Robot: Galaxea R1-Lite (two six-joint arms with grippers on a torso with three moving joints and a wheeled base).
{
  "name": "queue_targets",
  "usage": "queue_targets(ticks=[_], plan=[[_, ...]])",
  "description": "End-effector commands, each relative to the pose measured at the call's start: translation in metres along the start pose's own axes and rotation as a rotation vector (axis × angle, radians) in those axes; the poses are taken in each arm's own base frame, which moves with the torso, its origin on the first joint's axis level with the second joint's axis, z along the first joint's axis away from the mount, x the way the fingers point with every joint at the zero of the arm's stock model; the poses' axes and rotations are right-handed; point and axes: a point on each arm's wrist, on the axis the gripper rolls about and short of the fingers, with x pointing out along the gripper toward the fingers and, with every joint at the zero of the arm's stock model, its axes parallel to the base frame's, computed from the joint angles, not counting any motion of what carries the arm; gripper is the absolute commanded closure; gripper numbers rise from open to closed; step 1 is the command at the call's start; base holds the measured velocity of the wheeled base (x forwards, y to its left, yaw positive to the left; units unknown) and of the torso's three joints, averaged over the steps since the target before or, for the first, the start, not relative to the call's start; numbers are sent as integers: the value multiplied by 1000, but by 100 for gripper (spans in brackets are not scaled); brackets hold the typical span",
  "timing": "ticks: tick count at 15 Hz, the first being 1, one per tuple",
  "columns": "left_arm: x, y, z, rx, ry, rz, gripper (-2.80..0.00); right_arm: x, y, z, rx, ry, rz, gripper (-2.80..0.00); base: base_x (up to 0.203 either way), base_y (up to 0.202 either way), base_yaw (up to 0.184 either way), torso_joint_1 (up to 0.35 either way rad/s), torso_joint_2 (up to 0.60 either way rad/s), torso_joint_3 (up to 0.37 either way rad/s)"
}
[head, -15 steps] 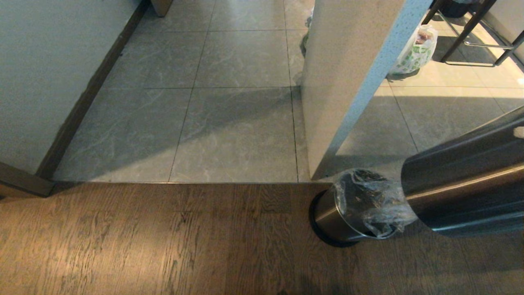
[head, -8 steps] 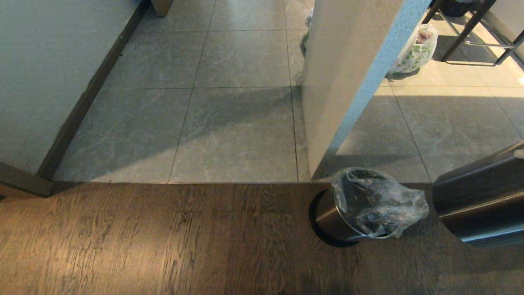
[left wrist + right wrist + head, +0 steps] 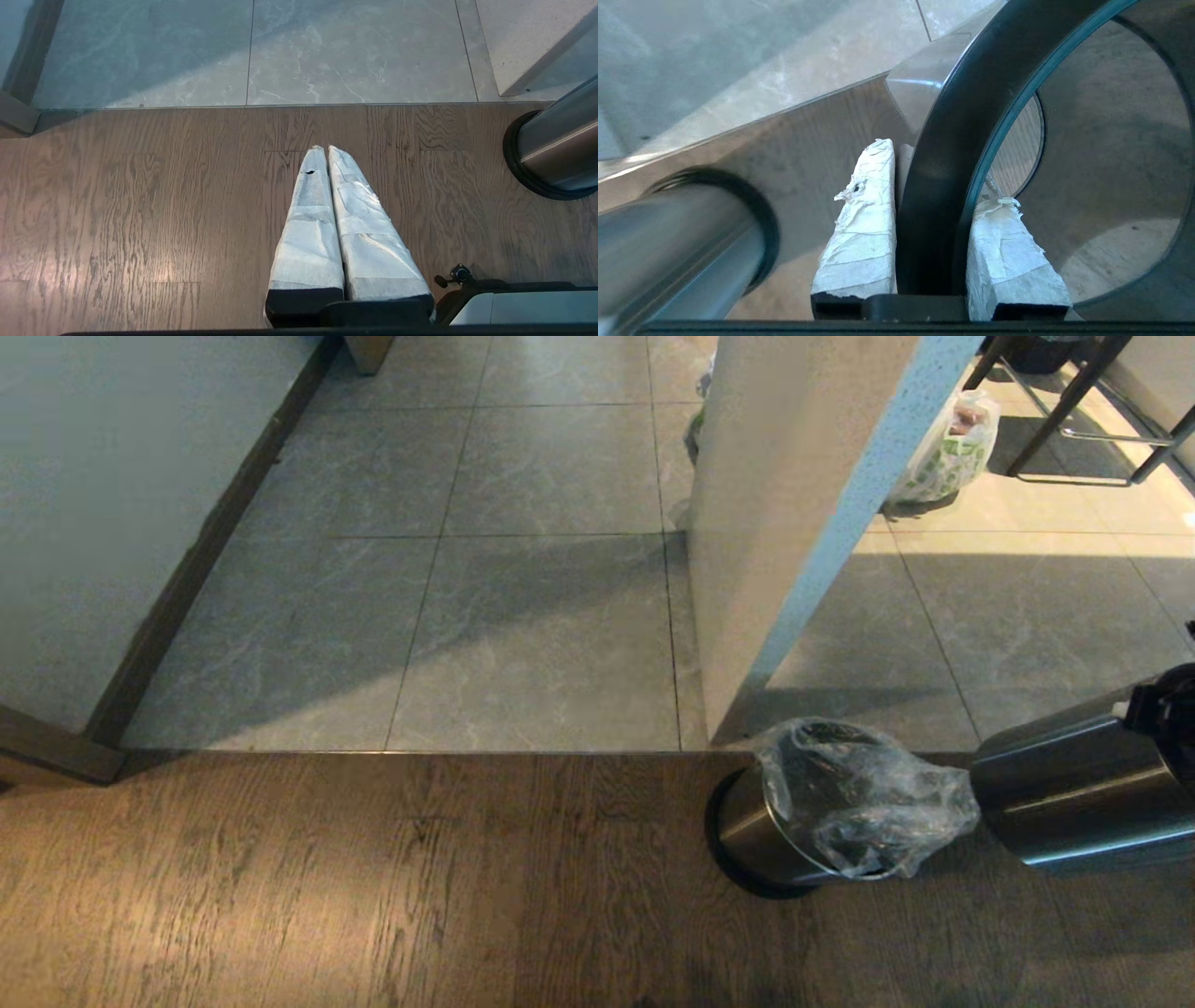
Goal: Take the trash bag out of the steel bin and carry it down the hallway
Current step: Place the outer trash can on the ground, then pick up the trash bag
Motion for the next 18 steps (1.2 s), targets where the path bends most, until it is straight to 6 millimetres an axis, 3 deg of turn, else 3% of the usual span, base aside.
queue_targets(ticks=[1, 4, 7, 8, 13, 16, 17, 18], plan=[[0, 0, 0, 0, 0, 0, 0, 37, -5, -34, 8, 64, 5, 0, 0, 0, 0, 0, 0, 0], [0, 0, 0, 0, 0, 0, 0, 62, -8, -46, 6, 75, 11, 0, 0, 0, 0, 0, 0, 0], [0, 0, 0, 0, 0, 0, 0, 68, -9, -46, 6, 68, 36, 0, 0, 0, 0, 0, 0, 0], [0, 0, 0, 0, 0, 0, 0, 69, -9, -48, 6, 77, 43, -280, 0, 0, 0, 0, 0, 0], [0, 0, 0, 0, 0, 0, 0, 65, -7, -46, 11, 80, 42, -280, 0, 0, 0, 0, 0, 0], [0, 0, 0, 0, 0, 0, 0, 22, 2, -16, 6, 37, 51, -280, 0, 0, 0, 0, 0, 0], [0, 0, 0, 0, 0, 0, 0, 0, 8, -8, 8, 30, 60, 0, 0, 0, 0, 0, 0, 0], [0, 0, 0, 0, 0, 0, 0, -22, 15, -3, 8, 32, 78, 0, 0, 0, 0, 0, 0, 0]])
